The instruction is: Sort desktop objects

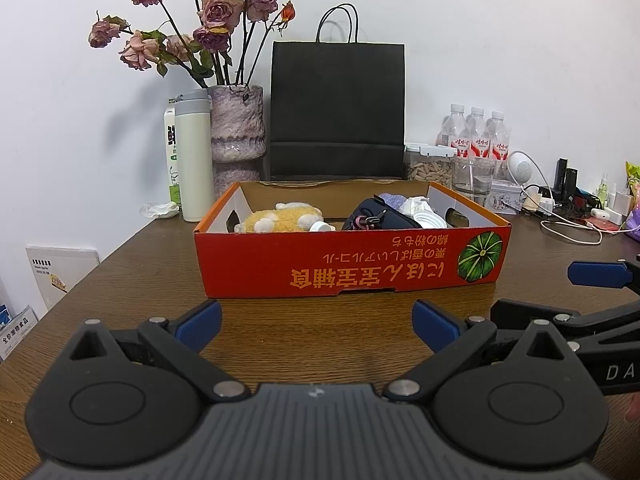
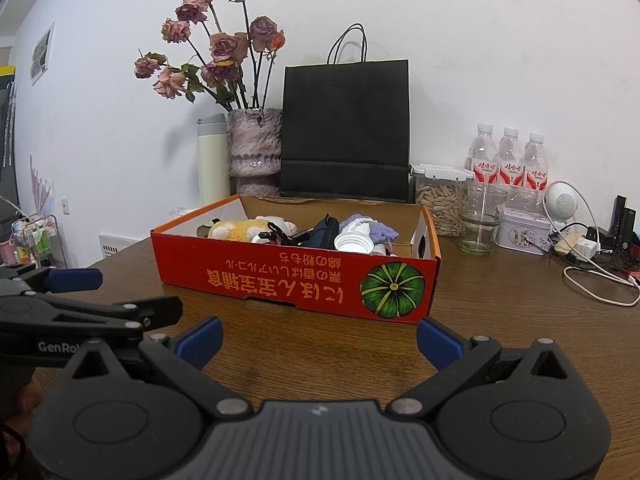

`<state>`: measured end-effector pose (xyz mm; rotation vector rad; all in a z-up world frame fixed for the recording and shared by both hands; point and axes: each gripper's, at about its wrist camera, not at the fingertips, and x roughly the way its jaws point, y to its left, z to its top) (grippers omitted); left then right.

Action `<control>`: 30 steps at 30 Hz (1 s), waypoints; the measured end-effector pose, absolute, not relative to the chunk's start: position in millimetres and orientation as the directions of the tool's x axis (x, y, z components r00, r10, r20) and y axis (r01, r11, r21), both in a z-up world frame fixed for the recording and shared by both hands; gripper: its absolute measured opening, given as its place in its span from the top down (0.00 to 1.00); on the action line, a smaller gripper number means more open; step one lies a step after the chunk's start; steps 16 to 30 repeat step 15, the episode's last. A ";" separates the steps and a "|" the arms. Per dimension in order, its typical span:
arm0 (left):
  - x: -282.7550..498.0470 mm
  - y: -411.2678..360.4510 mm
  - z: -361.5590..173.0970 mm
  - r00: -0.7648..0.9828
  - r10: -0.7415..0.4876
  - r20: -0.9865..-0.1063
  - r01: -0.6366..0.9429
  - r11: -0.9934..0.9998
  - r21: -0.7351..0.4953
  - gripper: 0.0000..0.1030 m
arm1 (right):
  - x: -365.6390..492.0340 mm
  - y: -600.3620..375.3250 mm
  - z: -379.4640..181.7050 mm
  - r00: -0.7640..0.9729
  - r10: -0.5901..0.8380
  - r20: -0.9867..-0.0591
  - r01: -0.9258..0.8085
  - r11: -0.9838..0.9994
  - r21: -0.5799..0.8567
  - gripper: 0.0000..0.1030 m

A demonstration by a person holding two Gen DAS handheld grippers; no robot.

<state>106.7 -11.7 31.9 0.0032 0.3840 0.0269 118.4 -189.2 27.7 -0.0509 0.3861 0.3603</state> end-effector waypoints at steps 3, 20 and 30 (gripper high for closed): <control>106.8 -11.5 31.9 0.927 0.028 -0.374 -0.026 1.000 0.009 0.00 | 118.4 -189.3 27.8 0.864 0.334 -0.377 -0.354 0.935 0.020 0.00; 108.9 -11.7 30.6 0.923 0.023 -0.383 -0.024 1.000 0.003 0.00 | 119.3 -188.7 24.2 0.864 0.328 -0.381 -0.349 0.937 0.016 0.00; 108.9 -11.7 30.6 0.923 0.023 -0.383 -0.024 1.000 0.003 0.00 | 119.3 -188.7 24.2 0.864 0.328 -0.381 -0.349 0.937 0.016 0.00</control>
